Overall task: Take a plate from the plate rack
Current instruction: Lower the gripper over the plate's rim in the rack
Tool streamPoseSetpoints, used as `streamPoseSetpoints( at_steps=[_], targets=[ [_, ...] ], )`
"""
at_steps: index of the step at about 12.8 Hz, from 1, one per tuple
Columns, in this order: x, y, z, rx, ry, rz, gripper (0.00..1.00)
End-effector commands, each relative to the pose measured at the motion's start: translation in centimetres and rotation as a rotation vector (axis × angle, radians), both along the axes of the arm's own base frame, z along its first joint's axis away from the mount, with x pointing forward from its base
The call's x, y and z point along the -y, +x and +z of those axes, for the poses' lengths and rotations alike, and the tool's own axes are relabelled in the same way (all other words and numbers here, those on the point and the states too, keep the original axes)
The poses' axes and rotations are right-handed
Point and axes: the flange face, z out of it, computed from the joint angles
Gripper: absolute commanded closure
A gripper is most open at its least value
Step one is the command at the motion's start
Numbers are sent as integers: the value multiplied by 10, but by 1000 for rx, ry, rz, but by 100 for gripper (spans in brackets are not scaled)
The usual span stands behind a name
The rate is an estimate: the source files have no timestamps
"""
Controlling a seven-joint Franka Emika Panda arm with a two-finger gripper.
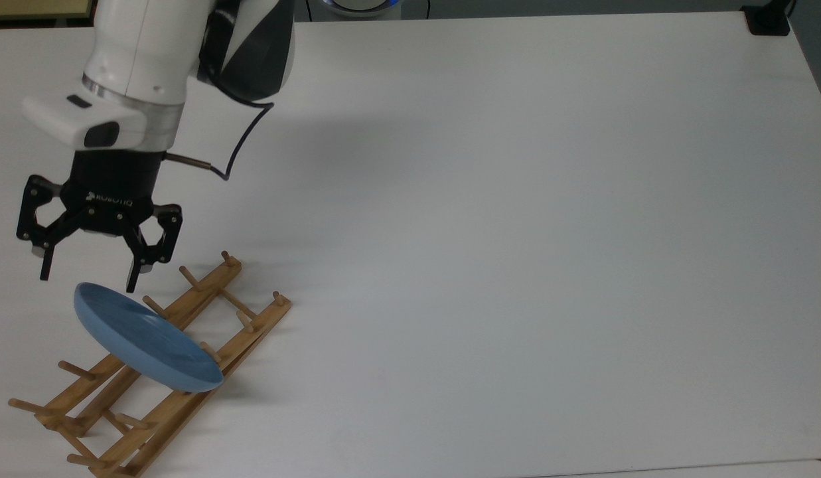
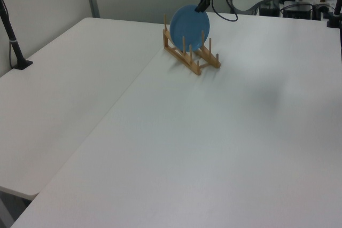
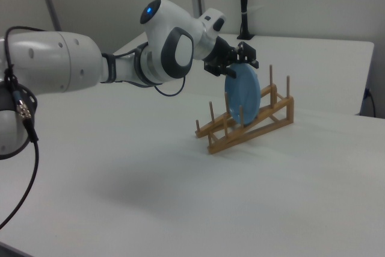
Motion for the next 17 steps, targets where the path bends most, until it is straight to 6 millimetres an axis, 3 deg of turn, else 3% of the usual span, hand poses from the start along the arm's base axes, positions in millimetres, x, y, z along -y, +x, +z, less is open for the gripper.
streamPoseSetpoints(
  at_steps=[1, 5, 7, 12, 17],
  targets=[
    [4, 11, 0, 4, -68, 39, 22],
    [5, 14, -5, -25, -152, 73, 43],
    [5, 17, -18, -47, -178, 87, 49],
    [3, 17, -21, -51, -204, 101, 59],
    [14, 16, -19, -30, -221, 98, 89]
  ],
)
